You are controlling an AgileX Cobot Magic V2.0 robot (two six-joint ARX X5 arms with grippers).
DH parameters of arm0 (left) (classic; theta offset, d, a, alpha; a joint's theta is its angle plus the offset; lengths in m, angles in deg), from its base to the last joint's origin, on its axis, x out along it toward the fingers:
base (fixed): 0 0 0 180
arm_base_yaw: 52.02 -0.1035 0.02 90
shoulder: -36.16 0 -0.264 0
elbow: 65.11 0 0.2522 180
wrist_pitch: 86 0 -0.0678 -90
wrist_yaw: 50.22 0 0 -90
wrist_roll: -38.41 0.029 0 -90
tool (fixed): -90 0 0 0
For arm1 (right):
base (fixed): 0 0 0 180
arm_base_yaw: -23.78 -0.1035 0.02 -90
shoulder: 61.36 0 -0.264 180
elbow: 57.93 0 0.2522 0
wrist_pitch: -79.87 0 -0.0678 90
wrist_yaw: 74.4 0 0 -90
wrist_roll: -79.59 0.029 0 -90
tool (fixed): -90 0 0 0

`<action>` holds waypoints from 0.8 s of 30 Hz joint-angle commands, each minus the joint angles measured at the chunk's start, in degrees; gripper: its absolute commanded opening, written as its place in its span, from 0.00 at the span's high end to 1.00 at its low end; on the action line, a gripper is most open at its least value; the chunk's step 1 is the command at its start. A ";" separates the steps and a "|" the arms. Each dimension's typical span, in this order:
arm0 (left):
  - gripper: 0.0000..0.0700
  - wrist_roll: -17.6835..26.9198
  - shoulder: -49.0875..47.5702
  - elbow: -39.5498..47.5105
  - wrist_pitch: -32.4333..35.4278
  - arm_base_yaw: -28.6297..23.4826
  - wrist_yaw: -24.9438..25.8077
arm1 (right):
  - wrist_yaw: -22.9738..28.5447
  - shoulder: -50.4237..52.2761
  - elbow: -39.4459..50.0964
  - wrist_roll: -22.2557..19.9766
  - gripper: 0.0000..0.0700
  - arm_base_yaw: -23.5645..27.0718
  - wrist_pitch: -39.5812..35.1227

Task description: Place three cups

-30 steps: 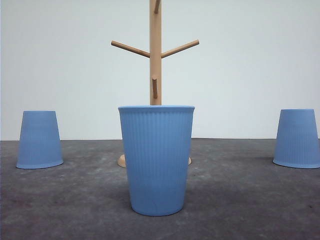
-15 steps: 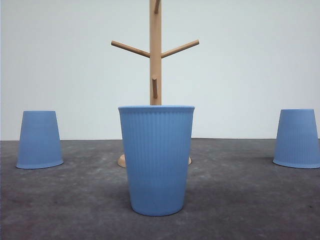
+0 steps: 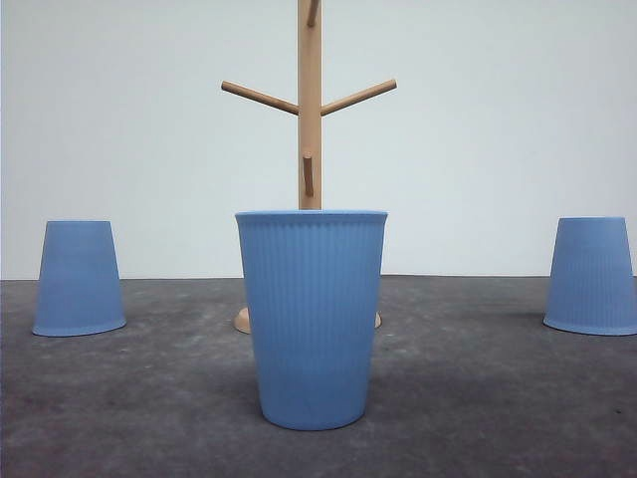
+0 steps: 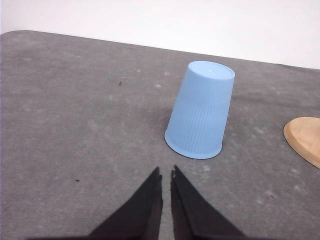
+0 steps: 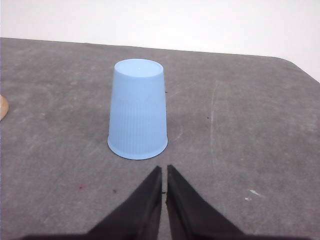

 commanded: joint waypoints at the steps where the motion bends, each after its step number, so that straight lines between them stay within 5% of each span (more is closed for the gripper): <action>1: 0.98 0.04 -0.11 0.81 -0.33 0.04 -0.07 | 0.07 0.00 0.20 0.59 0.98 -0.09 -0.68; 15: 0.98 -0.01 -0.06 0.81 -0.37 0.04 -0.07 | 0.04 0.00 0.20 0.69 0.98 -0.09 -0.66; 24: 0.98 -7.36 0.46 -3.93 -0.33 0.04 -0.87 | -1.79 -0.77 -2.28 9.97 0.99 -0.09 -0.37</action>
